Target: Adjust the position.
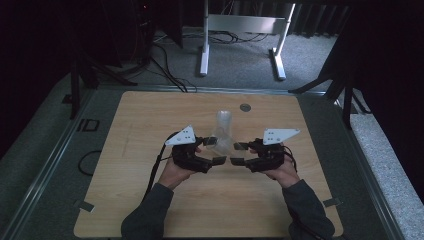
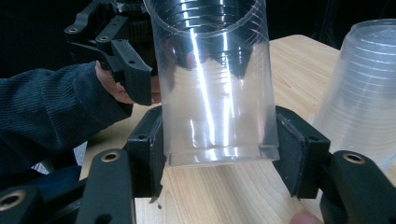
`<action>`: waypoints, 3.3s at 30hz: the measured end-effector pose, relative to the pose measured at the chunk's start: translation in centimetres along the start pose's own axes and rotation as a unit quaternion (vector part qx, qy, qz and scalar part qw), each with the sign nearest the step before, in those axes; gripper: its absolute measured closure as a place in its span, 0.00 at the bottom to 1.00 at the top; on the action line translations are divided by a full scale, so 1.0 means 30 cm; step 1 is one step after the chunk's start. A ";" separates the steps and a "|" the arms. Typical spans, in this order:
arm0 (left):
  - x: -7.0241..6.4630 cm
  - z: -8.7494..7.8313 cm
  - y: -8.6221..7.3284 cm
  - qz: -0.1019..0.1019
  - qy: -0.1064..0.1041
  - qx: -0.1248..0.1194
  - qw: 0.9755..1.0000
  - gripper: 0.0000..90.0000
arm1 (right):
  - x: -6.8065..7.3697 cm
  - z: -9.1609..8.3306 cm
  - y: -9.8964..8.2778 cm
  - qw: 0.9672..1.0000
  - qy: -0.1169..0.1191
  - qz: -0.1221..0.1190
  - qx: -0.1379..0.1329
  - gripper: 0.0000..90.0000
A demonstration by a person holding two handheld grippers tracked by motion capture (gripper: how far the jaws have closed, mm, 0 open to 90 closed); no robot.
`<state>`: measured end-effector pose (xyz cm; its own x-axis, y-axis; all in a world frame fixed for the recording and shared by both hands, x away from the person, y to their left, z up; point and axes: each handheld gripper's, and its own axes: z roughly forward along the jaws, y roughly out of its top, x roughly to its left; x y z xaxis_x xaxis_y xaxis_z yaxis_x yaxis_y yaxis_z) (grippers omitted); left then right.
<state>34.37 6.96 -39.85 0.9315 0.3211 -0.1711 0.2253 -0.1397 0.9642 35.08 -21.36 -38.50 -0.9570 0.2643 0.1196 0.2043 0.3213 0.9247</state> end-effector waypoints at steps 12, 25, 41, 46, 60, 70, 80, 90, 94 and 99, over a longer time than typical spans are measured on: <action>0.001 0.000 0.005 -0.005 0.002 -0.016 1.000 0.23 | 0.002 0.009 -0.005 1.000 0.002 0.000 -0.001 0.46; 0.004 0.015 0.002 -0.024 -0.010 -0.036 0.999 0.23 | 0.003 0.016 -0.004 1.000 0.003 0.000 -0.002 0.46; 0.010 0.025 0.000 -0.035 -0.014 -0.051 0.998 0.23 | 0.004 0.022 -0.004 1.000 0.005 -0.001 0.001 0.46; 0.011 0.029 0.000 -0.037 -0.015 -0.053 0.998 0.23 | 0.004 0.026 -0.006 1.000 0.006 -0.001 0.003 0.46; 0.007 0.035 -0.001 -0.040 -0.022 -0.063 0.997 0.29 | 0.004 0.029 -0.005 1.000 0.005 -0.002 0.008 0.46; 0.010 0.034 -0.004 -0.045 -0.025 -0.068 0.996 0.29 | 0.003 0.028 -0.001 1.000 0.006 -0.003 0.010 0.46; 0.011 0.033 -0.006 -0.046 -0.029 -0.069 0.996 0.30 | 0.005 0.033 0.000 1.000 0.009 0.000 0.015 0.43; 0.010 0.031 -0.006 -0.046 -0.030 -0.069 0.996 0.31 | 0.006 0.040 0.001 1.000 0.009 0.002 0.022 0.39; 0.010 0.031 -0.007 -0.045 -0.029 -0.068 0.996 0.31 | 0.006 0.040 0.001 1.000 0.009 0.003 0.023 0.38; 0.011 0.030 -0.007 -0.045 -0.028 -0.068 0.996 0.31 | 0.006 0.036 0.002 1.000 0.011 0.002 0.029 0.34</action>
<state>34.91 6.24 -40.28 0.9247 0.2730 -0.2653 0.2715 0.0157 0.9623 35.14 -20.30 -38.81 -0.9603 0.2460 0.1315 0.2188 0.3718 0.9021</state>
